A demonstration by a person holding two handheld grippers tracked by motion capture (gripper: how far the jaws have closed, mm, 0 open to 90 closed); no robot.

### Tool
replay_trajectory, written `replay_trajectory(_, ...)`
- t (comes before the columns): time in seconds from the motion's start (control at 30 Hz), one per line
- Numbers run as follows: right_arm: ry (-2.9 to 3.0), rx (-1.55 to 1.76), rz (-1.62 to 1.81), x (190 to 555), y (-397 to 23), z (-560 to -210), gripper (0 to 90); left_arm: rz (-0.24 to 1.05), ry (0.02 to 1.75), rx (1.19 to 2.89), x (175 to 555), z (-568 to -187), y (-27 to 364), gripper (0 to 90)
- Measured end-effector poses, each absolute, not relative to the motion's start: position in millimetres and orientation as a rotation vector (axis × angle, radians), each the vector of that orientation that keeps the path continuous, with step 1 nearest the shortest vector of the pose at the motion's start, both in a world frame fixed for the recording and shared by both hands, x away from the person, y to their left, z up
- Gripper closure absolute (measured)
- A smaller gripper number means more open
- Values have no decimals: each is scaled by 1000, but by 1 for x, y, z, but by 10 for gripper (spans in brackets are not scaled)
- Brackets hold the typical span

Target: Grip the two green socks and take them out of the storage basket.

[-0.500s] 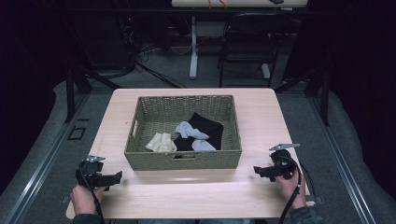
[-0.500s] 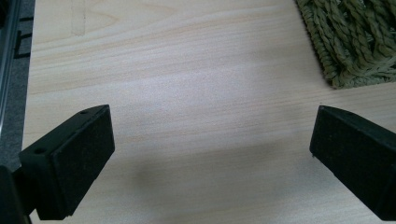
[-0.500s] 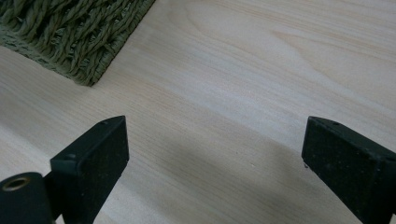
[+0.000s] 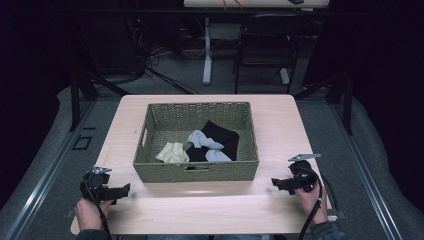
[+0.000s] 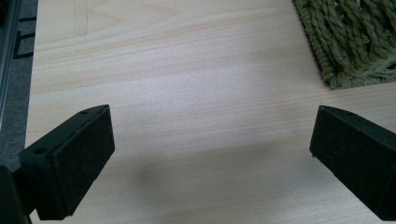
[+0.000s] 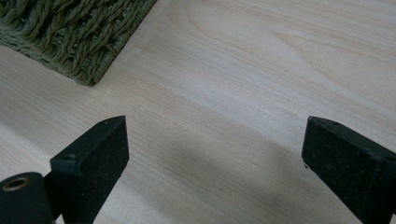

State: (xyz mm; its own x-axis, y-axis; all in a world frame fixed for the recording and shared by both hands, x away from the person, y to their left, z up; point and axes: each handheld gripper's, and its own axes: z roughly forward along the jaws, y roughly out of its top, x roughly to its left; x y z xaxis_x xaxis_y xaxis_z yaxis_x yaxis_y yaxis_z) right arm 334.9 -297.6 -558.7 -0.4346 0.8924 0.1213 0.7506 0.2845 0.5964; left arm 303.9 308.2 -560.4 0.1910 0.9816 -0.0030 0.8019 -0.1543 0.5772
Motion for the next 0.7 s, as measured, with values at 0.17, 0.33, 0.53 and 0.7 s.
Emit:
replay_trajectory(0.17,2325,1507,870,335,-297,-558,68,525,1665,2013,303,-559,308,2)
replay_trajectory(0.33,2320,1510,866,335,-296,-558,68,512,1660,2003,303,-557,311,2)
replay_trajectory(0.53,2321,1513,873,335,-297,-558,68,507,1660,1982,304,-552,311,2)
replay_trajectory(0.7,2319,1517,875,335,-297,-559,68,499,1657,1961,304,-546,313,2)
